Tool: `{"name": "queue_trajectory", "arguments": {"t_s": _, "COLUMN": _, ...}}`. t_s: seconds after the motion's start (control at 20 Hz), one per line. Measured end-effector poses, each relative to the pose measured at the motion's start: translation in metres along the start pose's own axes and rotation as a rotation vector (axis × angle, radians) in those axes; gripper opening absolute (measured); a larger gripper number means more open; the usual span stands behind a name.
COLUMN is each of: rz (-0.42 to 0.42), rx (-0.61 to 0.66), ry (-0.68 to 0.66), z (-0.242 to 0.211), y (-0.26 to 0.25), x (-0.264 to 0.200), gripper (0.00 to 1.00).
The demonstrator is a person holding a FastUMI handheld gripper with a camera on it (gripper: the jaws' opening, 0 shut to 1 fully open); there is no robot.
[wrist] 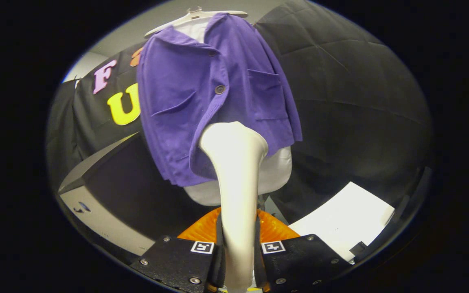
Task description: Iron the clothes twice with a garment steamer, once on the left side and once on the right side.
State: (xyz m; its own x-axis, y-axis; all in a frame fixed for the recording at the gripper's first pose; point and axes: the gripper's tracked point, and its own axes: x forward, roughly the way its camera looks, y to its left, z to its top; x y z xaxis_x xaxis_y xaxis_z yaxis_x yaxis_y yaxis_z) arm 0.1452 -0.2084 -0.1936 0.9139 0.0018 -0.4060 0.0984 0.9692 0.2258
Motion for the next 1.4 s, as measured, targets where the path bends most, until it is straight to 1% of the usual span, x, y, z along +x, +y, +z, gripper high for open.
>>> {"name": "queue_trajectory", "arguments": {"t_s": 0.2, "rz": 0.157, "rx": -0.145, "ry": 0.001, "z": -0.026, "y": 0.047, "x": -0.063, "gripper": 0.28}}
{"name": "queue_trajectory", "arguments": {"t_s": 0.35, "rz": 0.273, "rx": -0.208, "ry": -0.052, "z": -0.024, "y": 0.085, "x": -0.108, "gripper": 0.28}}
{"name": "queue_trajectory", "arguments": {"t_s": 0.45, "rz": 0.324, "rx": -0.262, "ry": -0.085, "z": -0.020, "y": 0.110, "x": -0.132, "gripper": 0.28}}
{"name": "queue_trajectory", "arguments": {"t_s": 0.55, "rz": 0.357, "rx": -0.281, "ry": -0.127, "z": -0.009, "y": 0.138, "x": -0.153, "gripper": 0.28}}
{"name": "queue_trajectory", "arguments": {"t_s": 0.65, "rz": 0.368, "rx": -0.300, "ry": -0.157, "z": 0.000, "y": 0.166, "x": -0.168, "gripper": 0.28}}
{"name": "queue_trajectory", "arguments": {"t_s": 0.8, "rz": 0.352, "rx": -0.325, "ry": -0.226, "z": 0.039, "y": 0.201, "x": -0.186, "gripper": 0.28}}
{"name": "queue_trajectory", "arguments": {"t_s": 0.9, "rz": 0.358, "rx": -0.324, "ry": -0.255, "z": 0.062, "y": 0.225, "x": -0.193, "gripper": 0.28}}
{"name": "queue_trajectory", "arguments": {"t_s": 0.95, "rz": 0.356, "rx": -0.345, "ry": -0.269, "z": 0.072, "y": 0.236, "x": -0.196, "gripper": 0.28}}
{"name": "queue_trajectory", "arguments": {"t_s": 1.1, "rz": 0.348, "rx": -0.342, "ry": -0.312, "z": 0.099, "y": 0.271, "x": -0.198, "gripper": 0.28}}
{"name": "queue_trajectory", "arguments": {"t_s": 1.25, "rz": 0.301, "rx": -0.376, "ry": -0.331, "z": 0.120, "y": 0.304, "x": -0.188, "gripper": 0.28}}
{"name": "queue_trajectory", "arguments": {"t_s": 1.4, "rz": 0.261, "rx": -0.368, "ry": -0.366, "z": 0.138, "y": 0.329, "x": -0.181, "gripper": 0.28}}
